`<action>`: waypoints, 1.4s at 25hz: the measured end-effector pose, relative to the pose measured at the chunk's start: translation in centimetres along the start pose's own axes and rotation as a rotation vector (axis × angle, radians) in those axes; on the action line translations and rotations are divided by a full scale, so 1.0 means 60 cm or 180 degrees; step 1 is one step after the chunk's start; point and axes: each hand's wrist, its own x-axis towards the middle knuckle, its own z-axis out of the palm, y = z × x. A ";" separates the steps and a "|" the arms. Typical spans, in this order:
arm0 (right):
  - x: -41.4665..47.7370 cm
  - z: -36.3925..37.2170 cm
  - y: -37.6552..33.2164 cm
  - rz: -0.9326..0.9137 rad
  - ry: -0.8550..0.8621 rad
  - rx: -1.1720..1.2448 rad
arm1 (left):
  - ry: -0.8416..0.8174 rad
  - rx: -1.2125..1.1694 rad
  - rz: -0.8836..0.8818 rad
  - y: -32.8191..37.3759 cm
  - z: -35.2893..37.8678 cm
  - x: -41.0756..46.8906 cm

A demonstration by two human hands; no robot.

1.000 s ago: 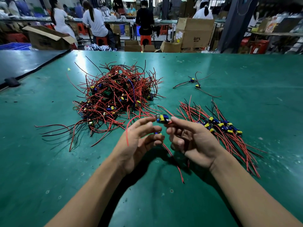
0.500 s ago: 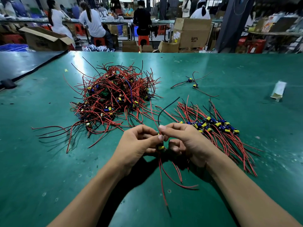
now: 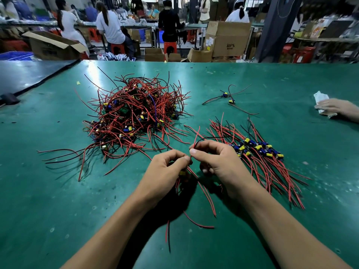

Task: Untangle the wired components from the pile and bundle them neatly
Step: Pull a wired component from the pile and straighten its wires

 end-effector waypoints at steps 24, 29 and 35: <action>0.012 0.005 0.011 0.0133 0.0269 0.0979 | -0.0656 -0.1090 -0.0297 0.013 0.019 -0.014; 0.003 0.021 0.012 0.0357 0.0050 0.0940 | -0.0145 -0.0862 -0.0105 0.010 0.029 -0.011; 0.002 0.012 0.001 0.0260 0.0095 0.1070 | -0.0488 -0.1264 -0.0311 0.018 0.021 -0.010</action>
